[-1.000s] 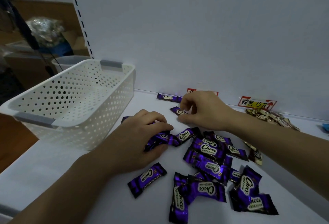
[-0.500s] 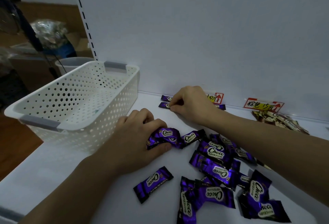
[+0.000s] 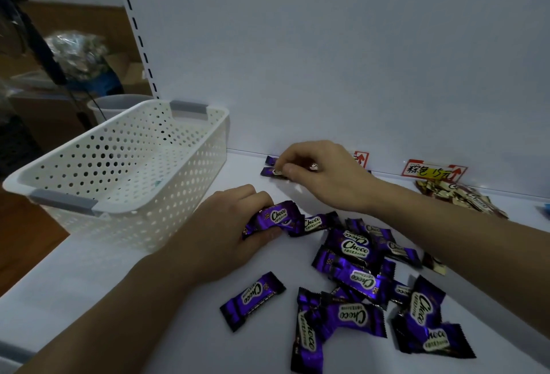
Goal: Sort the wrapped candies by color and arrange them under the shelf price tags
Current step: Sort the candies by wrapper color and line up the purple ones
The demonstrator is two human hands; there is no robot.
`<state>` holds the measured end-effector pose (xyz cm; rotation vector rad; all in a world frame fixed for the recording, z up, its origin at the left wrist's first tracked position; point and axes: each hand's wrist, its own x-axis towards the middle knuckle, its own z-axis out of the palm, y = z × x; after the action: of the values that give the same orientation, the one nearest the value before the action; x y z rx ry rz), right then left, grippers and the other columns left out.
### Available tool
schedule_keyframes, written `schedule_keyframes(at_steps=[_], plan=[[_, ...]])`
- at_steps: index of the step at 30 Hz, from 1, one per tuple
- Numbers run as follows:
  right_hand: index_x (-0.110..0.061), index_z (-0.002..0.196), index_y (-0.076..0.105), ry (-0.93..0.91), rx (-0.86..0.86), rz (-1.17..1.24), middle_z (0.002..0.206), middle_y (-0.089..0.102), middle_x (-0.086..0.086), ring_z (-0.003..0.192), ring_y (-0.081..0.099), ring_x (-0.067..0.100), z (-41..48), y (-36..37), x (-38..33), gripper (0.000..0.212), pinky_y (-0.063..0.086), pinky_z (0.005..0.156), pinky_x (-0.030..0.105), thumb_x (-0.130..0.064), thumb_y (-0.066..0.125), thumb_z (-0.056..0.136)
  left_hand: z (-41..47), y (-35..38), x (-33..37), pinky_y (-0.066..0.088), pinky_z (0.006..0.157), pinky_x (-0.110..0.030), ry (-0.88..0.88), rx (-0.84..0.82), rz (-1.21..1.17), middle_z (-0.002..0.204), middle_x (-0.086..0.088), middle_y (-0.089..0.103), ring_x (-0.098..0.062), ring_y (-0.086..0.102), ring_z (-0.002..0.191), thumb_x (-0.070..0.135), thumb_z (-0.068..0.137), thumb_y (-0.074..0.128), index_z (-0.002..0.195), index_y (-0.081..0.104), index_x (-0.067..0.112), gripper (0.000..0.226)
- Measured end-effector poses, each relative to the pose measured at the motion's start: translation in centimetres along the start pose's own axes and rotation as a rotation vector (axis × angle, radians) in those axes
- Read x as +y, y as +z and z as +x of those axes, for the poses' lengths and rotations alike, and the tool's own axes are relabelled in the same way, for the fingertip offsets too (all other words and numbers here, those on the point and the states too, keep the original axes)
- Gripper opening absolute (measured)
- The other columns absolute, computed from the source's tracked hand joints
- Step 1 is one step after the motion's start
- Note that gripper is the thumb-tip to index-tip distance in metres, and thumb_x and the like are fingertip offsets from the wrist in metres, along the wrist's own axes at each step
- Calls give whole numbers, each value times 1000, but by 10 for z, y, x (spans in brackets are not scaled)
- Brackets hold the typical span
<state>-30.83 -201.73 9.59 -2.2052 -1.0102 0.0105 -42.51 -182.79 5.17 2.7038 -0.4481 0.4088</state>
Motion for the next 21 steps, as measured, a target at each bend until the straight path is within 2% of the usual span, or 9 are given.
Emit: schedule_keyframes(at_steps=[2, 4, 8, 13, 16, 18, 21], plan=[[-27, 103, 71, -23, -178, 84, 97, 71, -13, 92, 65, 6, -18, -11, -12, 9, 48, 75, 18, -28, 64, 96, 1, 0, 0, 45, 66, -35, 15, 11, -24, 85, 10, 54, -11, 53, 75, 59, 90, 47, 100, 61, 25, 38], [-29, 104, 68, -67, -250, 22, 101, 69, -14, 91, 65, 8, -31, -12, -18, 17, 46, 69, 13, -34, 73, 89, 2, 0, -2, 45, 64, -36, 17, 22, -48, 83, 10, 55, -11, 54, 73, 56, 88, 50, 98, 61, 25, 34], [-27, 103, 69, -185, -119, -183, 95, 67, -17, 86, 61, 4, -44, -6, -16, 22, 41, 68, 7, -29, 80, 84, 1, 3, -3, 45, 63, -35, 5, 50, -52, 79, 11, 55, -10, 52, 71, 56, 88, 49, 95, 58, 27, 31], [-23, 114, 70, -166, -17, -277, 99, 70, -16, 85, 61, -2, -52, -10, 1, 20, 41, 71, 5, -30, 66, 96, 3, 5, -2, 40, 65, -27, -8, 77, -35, 81, 14, 55, -8, 50, 73, 59, 88, 46, 95, 56, 27, 34], [-21, 109, 72, -77, 76, -212, 85, 65, -21, 80, 59, -9, -53, -13, 9, 19, 39, 69, 5, -21, 54, 102, 2, 7, -4, 41, 66, -25, -29, 90, -47, 82, 14, 57, -9, 52, 74, 60, 87, 46, 95, 58, 27, 36], [-20, 103, 74, 37, 119, -194, 76, 62, -23, 74, 58, -12, -48, -21, 13, 18, 38, 65, 3, -21, 56, 101, 3, 7, -5, 41, 67, -24, -21, 100, -31, 82, 14, 58, -9, 53, 75, 61, 87, 46, 96, 59, 26, 38], [-19, 93, 76, 196, 112, -183, 74, 69, -13, 68, 64, 0, -45, -32, 24, 14, 48, 64, 14, -27, 65, 96, 6, 9, -5, 44, 69, -28, -7, 96, -7, 85, 10, 60, -11, 55, 77, 61, 88, 45, 99, 60, 23, 42]])
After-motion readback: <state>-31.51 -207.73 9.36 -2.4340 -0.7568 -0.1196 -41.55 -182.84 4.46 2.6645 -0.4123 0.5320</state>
